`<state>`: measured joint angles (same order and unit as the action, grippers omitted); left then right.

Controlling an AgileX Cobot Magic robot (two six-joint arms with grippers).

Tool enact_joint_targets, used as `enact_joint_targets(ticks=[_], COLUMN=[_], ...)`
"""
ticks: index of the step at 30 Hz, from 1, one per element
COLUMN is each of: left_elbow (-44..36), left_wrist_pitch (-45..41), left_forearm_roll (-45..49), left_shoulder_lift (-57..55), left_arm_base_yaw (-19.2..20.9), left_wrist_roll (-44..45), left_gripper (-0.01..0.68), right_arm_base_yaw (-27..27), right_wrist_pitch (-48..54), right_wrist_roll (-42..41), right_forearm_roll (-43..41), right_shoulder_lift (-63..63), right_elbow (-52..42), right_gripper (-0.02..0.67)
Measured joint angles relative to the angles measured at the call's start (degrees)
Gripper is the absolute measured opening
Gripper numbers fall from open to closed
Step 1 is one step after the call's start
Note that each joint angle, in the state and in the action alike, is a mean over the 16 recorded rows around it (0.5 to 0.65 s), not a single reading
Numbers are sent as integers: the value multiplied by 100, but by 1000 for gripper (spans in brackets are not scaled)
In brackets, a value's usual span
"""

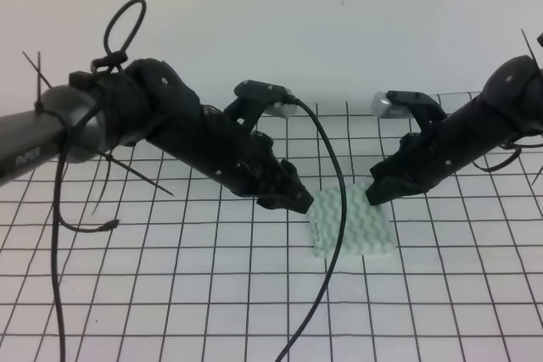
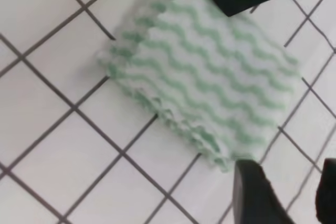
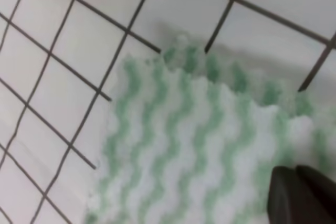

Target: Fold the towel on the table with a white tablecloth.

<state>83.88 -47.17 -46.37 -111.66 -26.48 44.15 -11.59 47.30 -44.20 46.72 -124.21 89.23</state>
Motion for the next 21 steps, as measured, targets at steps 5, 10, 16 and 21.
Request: enact_joint_targets(ticks=[5,10,16,21], left_elbow=[0,0,-17,-198], left_wrist_pitch=[-340,-587,-531,-161], left_forearm_roll=[103,204,370,507], left_shoulder_lift=[284,844,1913,3038], left_arm_base_yaw=[95,222,361,429], left_wrist_roll=[-45,-91,-246,-459], left_gripper=[144,66,3,0], right_arm_base_yaw=[37,89,146,160], right_wrist_pitch=[31,-10,-108,-278], right_wrist_roll=[-6,127,774,1595], right_forearm_roll=[-125,-539,-1646,-2738], right_shoulder_lift=[502,1474,3028,4424], right_elbow=[51,84,62,-205], right_gripper=[0,0,0,0])
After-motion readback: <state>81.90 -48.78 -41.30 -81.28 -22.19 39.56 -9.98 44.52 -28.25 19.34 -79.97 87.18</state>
